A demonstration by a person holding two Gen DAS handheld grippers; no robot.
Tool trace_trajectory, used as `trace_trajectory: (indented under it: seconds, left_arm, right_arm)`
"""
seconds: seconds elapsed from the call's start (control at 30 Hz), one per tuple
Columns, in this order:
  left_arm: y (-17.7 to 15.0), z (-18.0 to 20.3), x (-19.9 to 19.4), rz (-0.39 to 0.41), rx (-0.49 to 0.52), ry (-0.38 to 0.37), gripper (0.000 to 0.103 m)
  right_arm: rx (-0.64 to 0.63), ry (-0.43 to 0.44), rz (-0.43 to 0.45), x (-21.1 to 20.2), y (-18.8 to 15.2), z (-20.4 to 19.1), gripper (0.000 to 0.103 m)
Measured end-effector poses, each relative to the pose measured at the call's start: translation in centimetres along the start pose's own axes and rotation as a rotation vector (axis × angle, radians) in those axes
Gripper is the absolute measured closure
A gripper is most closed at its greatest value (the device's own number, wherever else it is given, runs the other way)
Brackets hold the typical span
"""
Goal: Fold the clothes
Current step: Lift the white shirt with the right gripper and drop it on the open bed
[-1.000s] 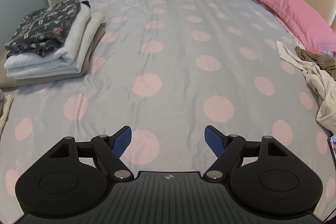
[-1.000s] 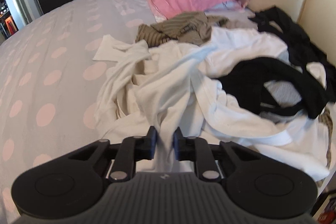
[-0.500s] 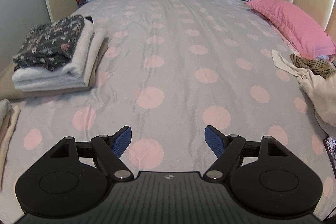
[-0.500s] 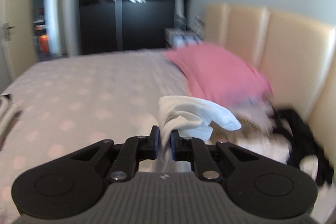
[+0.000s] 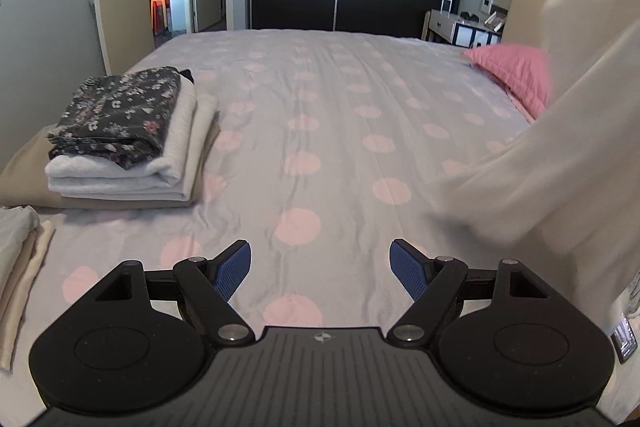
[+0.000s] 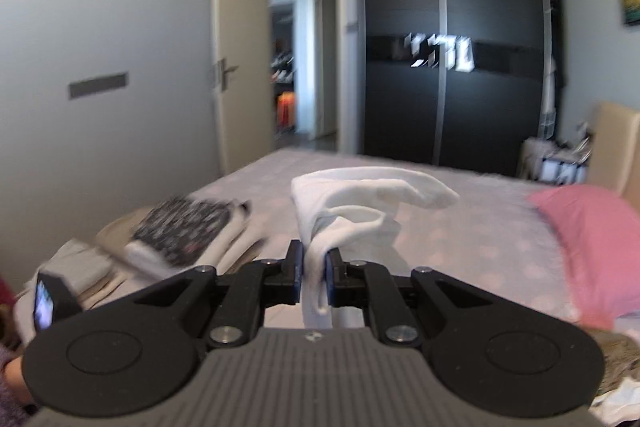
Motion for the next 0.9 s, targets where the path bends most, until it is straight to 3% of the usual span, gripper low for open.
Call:
trace_trajectory:
  seconds: [0.17,0.2,0.23,0.33,0.5,0.6,0.8,0.9]
  left_arm:
    - [-0.3,-1.3,-0.6,0.001,-0.023,-0.002,0.027]
    - [-0.4,-1.5,-0.7,0.002,-0.024,0.003,0.027]
    - [-0.5,-1.6,-0.7,0.006,-0.018,0.005,0.027]
    - [-1.1,-1.5,-0.8,0.021,0.005,0.01,0.027]
    - [-2.9,-0.1,-0.3,0.001,0.053,-0.018,0.027]
    - [-4.3,0.7,0.6,-0.061,0.039,-0.058,0.027]
    - [-6.4,2.1,1.8,-0.102,0.096,-0.054,0.027]
    - [-7.1,3.2,2.2,-0.118,0.119,-0.088,0.027]
  right_arm:
    - [0.048,0.047,-0.216,5.0,-6.7,-1.9,0.085]
    - [0.066,0.045,-0.236,5.6,-8.1,-1.9,0.082]
    - [0.077,0.039,-0.252,6.0,-9.5,-2.0,0.072]
    - [0.08,0.029,-0.278,6.3,-13.6,-3.3,0.05]
    - [0.073,0.04,-0.344,6.8,-20.0,-5.0,0.042]
    - [0.073,0.041,-0.374,7.1,-23.5,-5.4,0.042]
    - [0.269,0.021,-0.373,7.9,-27.2,-2.0,0.025]
    - [0.256,0.02,-0.396,8.5,-28.1,-1.4,0.025]
Point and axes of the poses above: each gripper's, at about its wrist camera, not at the fingertips, and x roughly the way its jaws point, z to its right, y to its top, the point moved 6 cm from there along x, roughly the way its jaws point, and after that the axes turned 3 degrees about -x, right-handed, at the moved point
